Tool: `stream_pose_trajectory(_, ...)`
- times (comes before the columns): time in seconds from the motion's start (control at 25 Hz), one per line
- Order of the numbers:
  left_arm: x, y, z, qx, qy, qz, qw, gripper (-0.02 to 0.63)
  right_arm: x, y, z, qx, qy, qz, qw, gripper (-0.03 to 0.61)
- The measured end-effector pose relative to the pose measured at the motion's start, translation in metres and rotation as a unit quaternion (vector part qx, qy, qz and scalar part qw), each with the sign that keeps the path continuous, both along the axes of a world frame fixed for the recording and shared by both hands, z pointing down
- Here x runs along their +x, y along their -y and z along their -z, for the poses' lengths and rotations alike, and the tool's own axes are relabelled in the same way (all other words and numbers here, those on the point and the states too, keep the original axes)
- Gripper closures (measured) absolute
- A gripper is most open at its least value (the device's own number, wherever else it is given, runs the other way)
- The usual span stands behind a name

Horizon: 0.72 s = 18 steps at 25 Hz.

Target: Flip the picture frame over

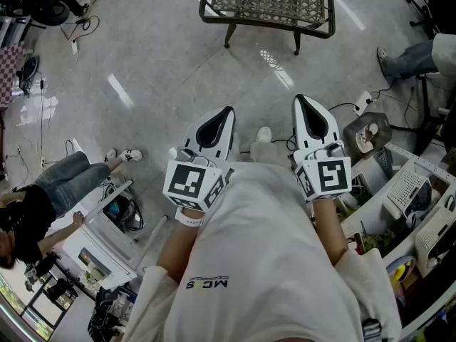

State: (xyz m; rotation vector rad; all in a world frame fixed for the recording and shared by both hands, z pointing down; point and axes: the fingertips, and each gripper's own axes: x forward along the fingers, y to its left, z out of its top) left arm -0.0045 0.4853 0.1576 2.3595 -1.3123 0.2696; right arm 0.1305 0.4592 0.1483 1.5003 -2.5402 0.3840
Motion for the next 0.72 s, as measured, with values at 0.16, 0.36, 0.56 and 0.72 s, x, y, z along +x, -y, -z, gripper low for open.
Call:
stream_pose_trajectory(0.16, -0.005, 0.008, 0.001, 0.012, -0.004, -0.005, 0.9999, 0.589, -0.017, 0.005, -0.004, 0.0, -0.007, 0.018, 1.0, 0.563)
stream_pose_trajectory(0.36, -0.016, 0.012, 0.0, 0.009, -0.018, -0.02, 0.9996, 0.589, -0.03, 0.009, 0.01, 0.009, 0.0, 0.011, 1.0, 0.563)
stream_pose_trajectory(0.56, -0.053, 0.024, 0.005, 0.011, -0.042, -0.008, 0.999, 0.589, -0.044, 0.02, 0.015, 0.011, -0.003, -0.012, 1.0, 0.561)
stream_pose_trajectory(0.72, -0.082, 0.028, 0.002, -0.004, -0.06, -0.004, 0.9982, 0.589, -0.059, 0.021, 0.022, 0.008, -0.006, -0.031, 0.999, 0.561)
